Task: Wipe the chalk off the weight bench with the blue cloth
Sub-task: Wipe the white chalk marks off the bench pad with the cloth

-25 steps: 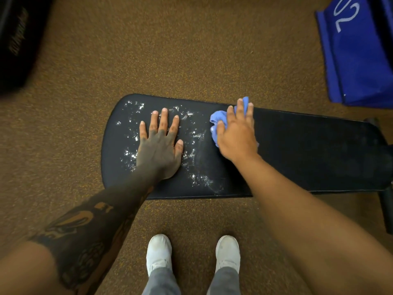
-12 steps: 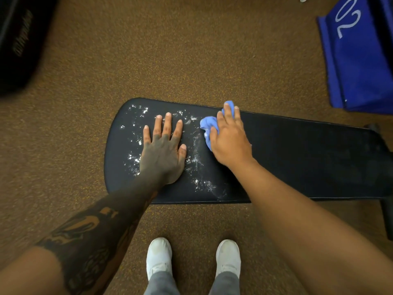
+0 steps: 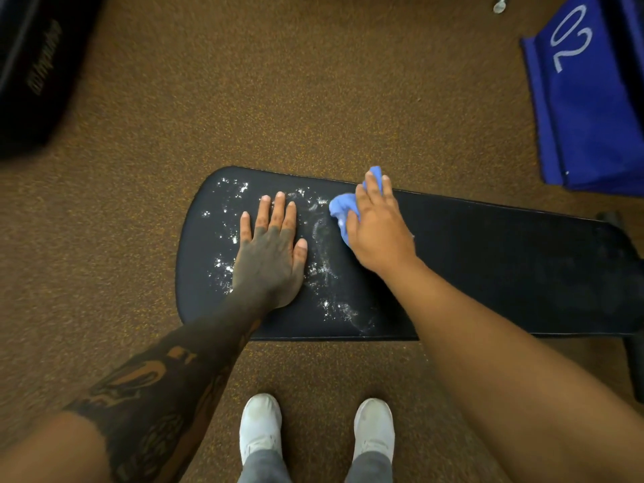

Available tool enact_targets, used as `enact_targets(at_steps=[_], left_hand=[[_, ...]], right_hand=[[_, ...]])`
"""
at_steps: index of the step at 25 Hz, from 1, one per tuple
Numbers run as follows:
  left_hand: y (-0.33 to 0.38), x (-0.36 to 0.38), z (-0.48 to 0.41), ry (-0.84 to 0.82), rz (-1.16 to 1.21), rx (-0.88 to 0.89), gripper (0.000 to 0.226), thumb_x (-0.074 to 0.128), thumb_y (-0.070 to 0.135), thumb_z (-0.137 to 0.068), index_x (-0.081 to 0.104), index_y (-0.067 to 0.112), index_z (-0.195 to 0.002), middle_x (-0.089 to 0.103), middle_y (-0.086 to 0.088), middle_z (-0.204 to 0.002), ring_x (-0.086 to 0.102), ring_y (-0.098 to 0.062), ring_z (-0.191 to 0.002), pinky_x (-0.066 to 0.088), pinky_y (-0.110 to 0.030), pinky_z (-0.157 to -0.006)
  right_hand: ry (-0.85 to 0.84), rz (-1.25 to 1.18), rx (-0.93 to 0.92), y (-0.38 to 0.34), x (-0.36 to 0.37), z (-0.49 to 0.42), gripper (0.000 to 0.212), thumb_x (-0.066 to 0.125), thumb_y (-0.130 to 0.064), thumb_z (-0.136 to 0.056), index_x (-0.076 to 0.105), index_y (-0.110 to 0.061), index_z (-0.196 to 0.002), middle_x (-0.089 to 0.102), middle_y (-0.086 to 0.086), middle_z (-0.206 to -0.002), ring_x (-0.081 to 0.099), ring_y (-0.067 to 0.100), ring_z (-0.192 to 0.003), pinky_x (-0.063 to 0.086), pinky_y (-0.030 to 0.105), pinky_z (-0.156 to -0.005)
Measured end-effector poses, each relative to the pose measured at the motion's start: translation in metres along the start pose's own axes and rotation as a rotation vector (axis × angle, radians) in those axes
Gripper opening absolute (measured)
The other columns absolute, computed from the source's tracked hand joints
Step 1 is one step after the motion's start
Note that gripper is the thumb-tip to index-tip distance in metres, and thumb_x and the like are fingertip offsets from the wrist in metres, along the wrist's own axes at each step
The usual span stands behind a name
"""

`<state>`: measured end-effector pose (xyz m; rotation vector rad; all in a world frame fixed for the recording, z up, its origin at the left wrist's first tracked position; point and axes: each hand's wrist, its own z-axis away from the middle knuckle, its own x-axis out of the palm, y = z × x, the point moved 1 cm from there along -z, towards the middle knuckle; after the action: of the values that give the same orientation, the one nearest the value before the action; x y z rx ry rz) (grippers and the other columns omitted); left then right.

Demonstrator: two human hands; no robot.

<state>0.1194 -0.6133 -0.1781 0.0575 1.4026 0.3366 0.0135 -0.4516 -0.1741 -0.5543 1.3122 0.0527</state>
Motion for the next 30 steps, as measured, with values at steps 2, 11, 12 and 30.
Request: enact_targets(at_steps=[2, 11, 12, 30], left_hand=[[0.0, 0.001, 0.001, 0.021, 0.049, 0.003, 0.066, 0.012, 0.045, -0.098, 0.001, 0.013, -0.155, -0.004, -0.004, -0.164, -0.011, -0.02, -0.15, -0.004, -0.047, -0.121], [-0.002, -0.001, 0.002, 0.049, 0.144, -0.008, 0.072, 0.01, 0.048, -0.095, 0.005, 0.008, -0.154, 0.002, -0.007, -0.164, -0.008, -0.018, -0.15, -0.004, -0.045, -0.121], [-0.001, -0.002, 0.002, 0.046, 0.138, -0.007, 0.071, 0.01, 0.048, -0.096, 0.004, 0.008, -0.154, 0.002, -0.007, -0.164, -0.008, -0.018, -0.15, -0.005, -0.045, -0.121], [-0.007, 0.001, 0.004, 0.149, 0.392, 0.027, 0.07, 0.016, 0.045, -0.097, 0.003, 0.004, -0.153, 0.011, -0.01, -0.163, -0.001, -0.015, -0.15, -0.004, -0.041, -0.122]], right_hand=[[0.004, 0.014, 0.097, -0.025, 0.003, -0.013, 0.056, 0.035, -0.026, -0.099, 0.026, 0.002, -0.147, 0.009, 0.015, -0.16, -0.004, 0.032, -0.147, 0.006, 0.041, -0.12], [-0.02, 0.022, -0.258, 0.004, -0.002, 0.012, 0.057, 0.034, -0.03, -0.095, 0.04, 0.002, -0.141, 0.029, 0.015, -0.155, 0.016, 0.031, -0.146, 0.023, 0.048, -0.116], [-0.014, -0.012, -0.125, 0.0, -0.004, 0.001, 0.055, 0.036, -0.028, -0.097, 0.037, 0.003, -0.143, 0.023, 0.015, -0.157, 0.01, 0.031, -0.147, 0.019, 0.046, -0.117], [-0.058, -0.045, -0.007, -0.06, 0.005, -0.025, 0.056, 0.035, -0.029, -0.1, 0.028, 0.002, -0.146, 0.01, 0.015, -0.16, -0.005, 0.032, -0.147, 0.003, 0.04, -0.12]])
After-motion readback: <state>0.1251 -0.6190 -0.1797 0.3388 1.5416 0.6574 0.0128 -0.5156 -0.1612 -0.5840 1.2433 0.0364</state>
